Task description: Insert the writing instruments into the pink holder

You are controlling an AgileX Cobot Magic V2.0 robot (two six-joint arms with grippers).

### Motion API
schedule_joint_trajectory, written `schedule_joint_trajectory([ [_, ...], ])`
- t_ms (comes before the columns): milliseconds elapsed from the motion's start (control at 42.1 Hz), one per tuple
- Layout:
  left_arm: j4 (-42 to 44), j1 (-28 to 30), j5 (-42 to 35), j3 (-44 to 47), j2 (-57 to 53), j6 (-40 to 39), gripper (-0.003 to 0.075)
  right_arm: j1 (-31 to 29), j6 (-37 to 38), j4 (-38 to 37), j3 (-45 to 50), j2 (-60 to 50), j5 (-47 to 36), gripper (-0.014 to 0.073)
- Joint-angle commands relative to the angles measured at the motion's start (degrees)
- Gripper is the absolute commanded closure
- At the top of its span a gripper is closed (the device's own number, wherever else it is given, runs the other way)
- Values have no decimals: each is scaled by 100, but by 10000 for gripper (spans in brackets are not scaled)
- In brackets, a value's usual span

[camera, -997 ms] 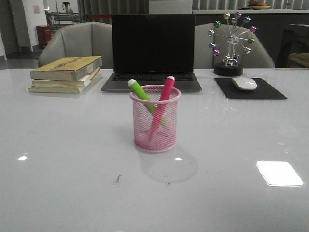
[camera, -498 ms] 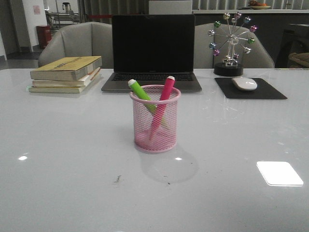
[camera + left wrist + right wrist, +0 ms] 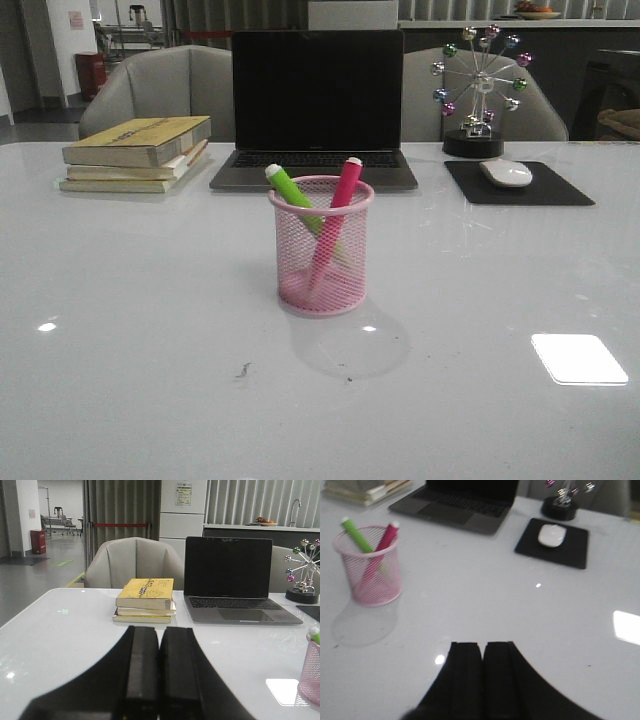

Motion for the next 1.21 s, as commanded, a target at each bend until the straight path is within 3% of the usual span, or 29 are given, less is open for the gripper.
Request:
schedule_joint_trajectory([
  [0,0,-33,-509,27,-117,5,629,-515,-54,24,296,-499,-938,565],
  [166,0,-33,-509,27,-117,5,629,-954,-54,303,827,-1032,-1135,565],
  [309,0,-33,-509,27,-117,5,629,-987,-54,363,1123,-1334,-1361,565],
  [712,0,-33,-509,27,-109,5,629,-978,-54,363,1125,-1322,-1459,565],
  [1187,0,-33,-509,27,-109,5,629,-1119,-48,360,1125,-1327,-2164,565],
])
